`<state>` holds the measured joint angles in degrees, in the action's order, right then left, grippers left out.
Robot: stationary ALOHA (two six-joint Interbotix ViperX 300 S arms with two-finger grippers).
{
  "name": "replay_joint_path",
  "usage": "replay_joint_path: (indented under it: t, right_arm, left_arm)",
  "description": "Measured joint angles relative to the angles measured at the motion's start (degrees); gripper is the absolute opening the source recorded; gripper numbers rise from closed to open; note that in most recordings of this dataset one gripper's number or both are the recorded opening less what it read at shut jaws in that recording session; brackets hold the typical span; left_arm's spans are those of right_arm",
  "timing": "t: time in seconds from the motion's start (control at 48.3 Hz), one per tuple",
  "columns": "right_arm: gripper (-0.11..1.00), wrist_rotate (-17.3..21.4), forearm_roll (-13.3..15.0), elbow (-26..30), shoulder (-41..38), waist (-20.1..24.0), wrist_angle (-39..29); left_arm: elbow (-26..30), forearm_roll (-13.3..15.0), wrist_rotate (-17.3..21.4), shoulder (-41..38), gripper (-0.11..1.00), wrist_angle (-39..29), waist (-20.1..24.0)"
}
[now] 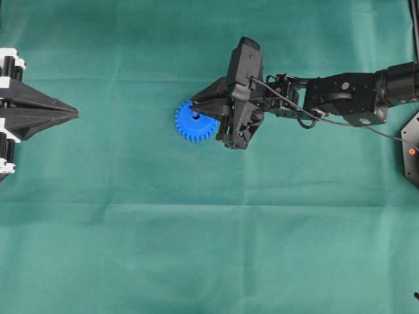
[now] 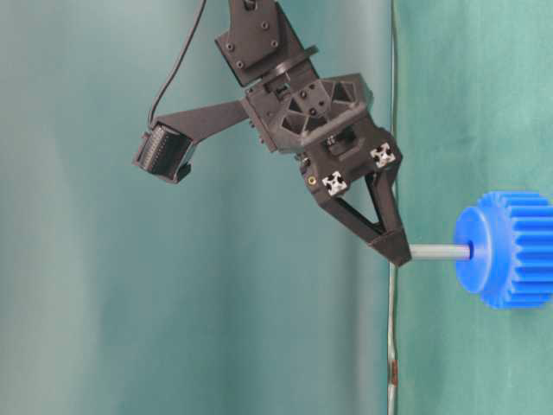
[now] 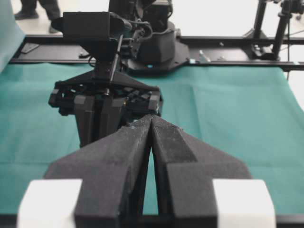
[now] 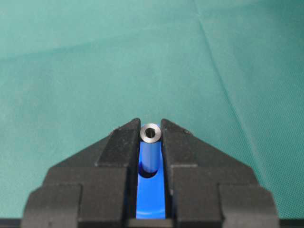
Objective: Insert the shaft placed at a random location into the center hole of the medium gear at another random location.
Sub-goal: 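Press the shaft down into the gear hole, holding with the right gripper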
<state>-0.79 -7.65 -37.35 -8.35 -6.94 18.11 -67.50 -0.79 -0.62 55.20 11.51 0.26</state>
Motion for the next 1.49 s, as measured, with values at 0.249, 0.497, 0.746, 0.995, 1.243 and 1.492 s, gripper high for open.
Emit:
replay_joint_path:
  t: [0.249, 0.497, 0.746, 0.995, 1.243, 1.492]
  right_arm:
    - [0.13, 0.0, 0.0, -0.3, 0.5, 0.1, 0.0]
    - [0.13, 0.0, -0.1, -0.4, 0.5, 0.4, 0.0]
    - [0.13, 0.0, 0.0, -0.4, 0.5, 0.7, 0.0]
    - [0.13, 0.0, 0.0, -0.3, 0.5, 0.7, 0.2]
    - [0.13, 0.0, 0.0, -0.4, -1.1, 0.3, 1.1]
    - [0.13, 0.0, -0.4, -0.3, -3.4, 0.4, 1.1]
  left_arm:
    - [0.0, 0.0, 0.0, -0.1, 0.0, 0.0, 0.0]
    - [0.0, 0.0, 0.0, -0.1, 0.0, 0.0, 0.0]
    - [0.0, 0.0, -0.1, -0.1, 0.0, 0.0, 0.0]
    - [0.0, 0.0, 0.0, -0.1, 0.0, 0.0, 0.0]
    - [0.0, 0.1, -0.1, 0.0, 0.0, 0.1, -0.1]
    - [0.0, 0.0, -0.1, -0.1, 0.0, 0.0, 0.0]
